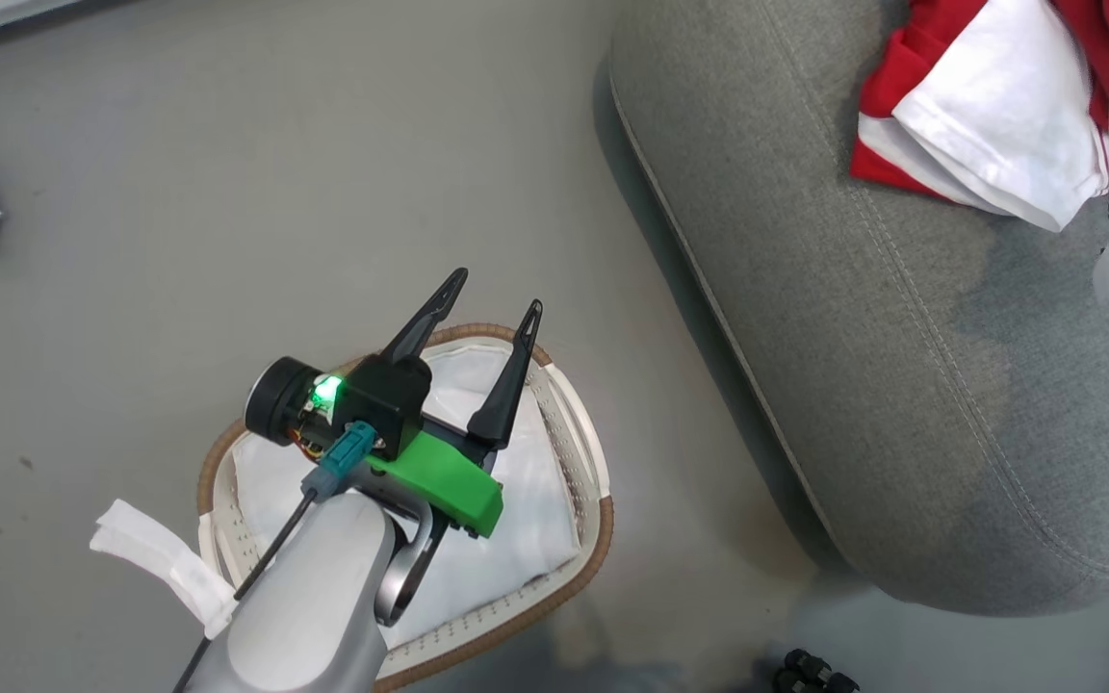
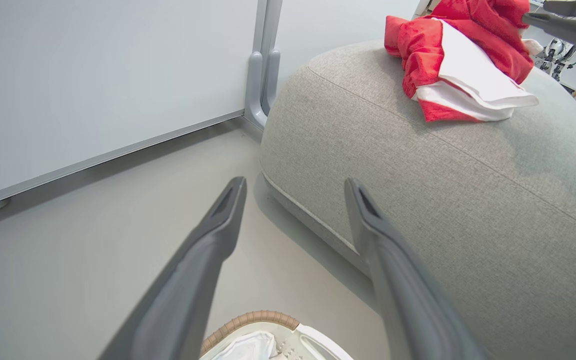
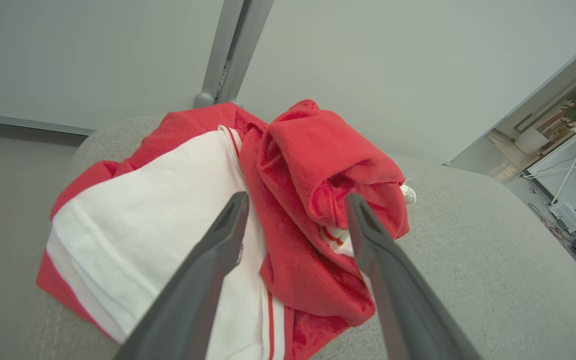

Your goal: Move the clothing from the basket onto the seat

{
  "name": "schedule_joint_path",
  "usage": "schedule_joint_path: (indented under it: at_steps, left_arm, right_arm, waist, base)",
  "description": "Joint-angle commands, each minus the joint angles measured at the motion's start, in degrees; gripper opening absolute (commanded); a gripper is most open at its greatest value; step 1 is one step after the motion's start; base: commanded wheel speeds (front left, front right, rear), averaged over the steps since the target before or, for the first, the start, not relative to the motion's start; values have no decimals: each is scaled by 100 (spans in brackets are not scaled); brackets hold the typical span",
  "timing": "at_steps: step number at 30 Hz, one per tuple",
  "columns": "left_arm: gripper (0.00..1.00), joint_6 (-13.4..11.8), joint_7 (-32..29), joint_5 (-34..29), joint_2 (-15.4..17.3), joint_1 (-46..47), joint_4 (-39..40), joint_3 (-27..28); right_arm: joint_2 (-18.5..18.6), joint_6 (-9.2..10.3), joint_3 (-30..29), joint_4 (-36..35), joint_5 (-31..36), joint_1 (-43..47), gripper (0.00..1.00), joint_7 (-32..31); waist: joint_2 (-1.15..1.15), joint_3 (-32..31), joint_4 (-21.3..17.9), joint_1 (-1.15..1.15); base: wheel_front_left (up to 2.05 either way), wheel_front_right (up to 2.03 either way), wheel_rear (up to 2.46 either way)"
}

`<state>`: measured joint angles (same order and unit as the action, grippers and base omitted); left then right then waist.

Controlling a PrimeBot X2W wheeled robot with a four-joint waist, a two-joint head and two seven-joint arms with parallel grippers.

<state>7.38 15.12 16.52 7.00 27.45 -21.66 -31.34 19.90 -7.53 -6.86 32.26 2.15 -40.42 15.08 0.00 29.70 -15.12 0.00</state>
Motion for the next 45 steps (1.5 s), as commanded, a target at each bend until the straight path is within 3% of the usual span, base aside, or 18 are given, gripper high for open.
schedule_joint_path:
  at_steps: [1,5,11,22,31,36,45]
  left_arm:
    - [100,17,5,2,-30,-141,6,53]
    - [100,17,4,29,-141,-292,41,204]
    - [100,4,4,75,-272,-588,134,666]
    - [100,-253,4,-53,-357,-1338,283,1953]
    - [100,-358,4,-67,-398,-2088,361,2895]
    - [100,-322,4,-23,-408,-2448,359,3100]
    - [100,-404,4,166,-409,-2970,410,2992]
  right_arm:
    - [56,8,10,-45,-21,86,100,14]
    - [177,7,27,-87,2,34,100,15]
    - [67,7,237,-118,-76,32,100,14]
    - [-754,7,645,-216,-323,628,100,14]
    - [-1391,7,606,-429,-520,1500,100,14]
    - [-1598,7,530,-624,-449,2035,100,14]
    - [-1688,7,595,-1185,-651,3092,100,14]
  waist:
    - [0,-397,109,0]
    - [0,-771,284,0]
    - [0,-1329,632,0]
    - [0,-2048,1261,0]
    - [0,-2388,1663,0]
    - [0,-2532,1792,0]
    - [0,-2840,1862,0]
  base:
    - [0,0,0]
    - [0,0,0]
    - [0,0,0]
    - [0,0,0]
    - [0,0,0]
    - [0,0,0]
    - [0,0,0]
